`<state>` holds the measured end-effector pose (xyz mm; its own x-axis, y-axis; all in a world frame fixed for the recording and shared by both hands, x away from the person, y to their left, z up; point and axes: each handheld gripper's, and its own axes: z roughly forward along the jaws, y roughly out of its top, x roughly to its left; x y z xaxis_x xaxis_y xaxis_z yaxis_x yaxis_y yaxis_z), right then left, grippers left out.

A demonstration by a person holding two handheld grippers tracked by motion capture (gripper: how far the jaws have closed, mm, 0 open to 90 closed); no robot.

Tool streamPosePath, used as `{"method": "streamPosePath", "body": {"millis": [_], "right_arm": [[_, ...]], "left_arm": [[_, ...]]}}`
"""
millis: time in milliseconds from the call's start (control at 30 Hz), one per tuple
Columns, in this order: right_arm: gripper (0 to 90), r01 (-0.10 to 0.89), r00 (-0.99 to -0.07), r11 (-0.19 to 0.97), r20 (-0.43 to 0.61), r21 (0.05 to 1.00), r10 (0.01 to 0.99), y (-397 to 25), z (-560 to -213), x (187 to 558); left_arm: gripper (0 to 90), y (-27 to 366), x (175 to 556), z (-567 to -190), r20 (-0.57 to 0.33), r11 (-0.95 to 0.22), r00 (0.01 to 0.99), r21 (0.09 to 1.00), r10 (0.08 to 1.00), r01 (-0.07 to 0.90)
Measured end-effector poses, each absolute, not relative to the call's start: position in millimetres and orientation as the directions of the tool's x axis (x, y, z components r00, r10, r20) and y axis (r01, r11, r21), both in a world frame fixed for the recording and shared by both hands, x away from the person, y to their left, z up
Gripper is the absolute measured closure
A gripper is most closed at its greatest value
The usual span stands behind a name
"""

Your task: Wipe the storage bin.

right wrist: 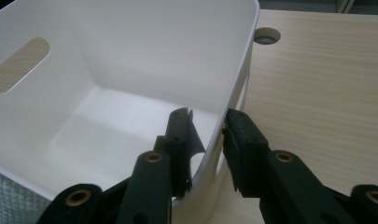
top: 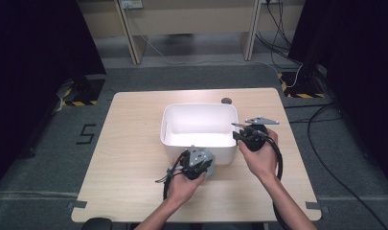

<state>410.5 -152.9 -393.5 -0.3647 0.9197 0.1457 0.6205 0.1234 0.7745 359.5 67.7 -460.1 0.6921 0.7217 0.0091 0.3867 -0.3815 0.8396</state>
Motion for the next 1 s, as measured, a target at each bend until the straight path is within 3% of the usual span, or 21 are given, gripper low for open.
{"method": "streamPosePath", "body": {"millis": [1000], "right_arm": [[71.7, 0.620, -0.364, 0.122, 0.146, 0.775, 0.920, -153.0, -393.6, 410.6]], "left_arm": [[81.1, 55.6, 359.8, -442.0, 0.004, -0.368, 0.707, 0.856, 0.707, 0.363]]}}
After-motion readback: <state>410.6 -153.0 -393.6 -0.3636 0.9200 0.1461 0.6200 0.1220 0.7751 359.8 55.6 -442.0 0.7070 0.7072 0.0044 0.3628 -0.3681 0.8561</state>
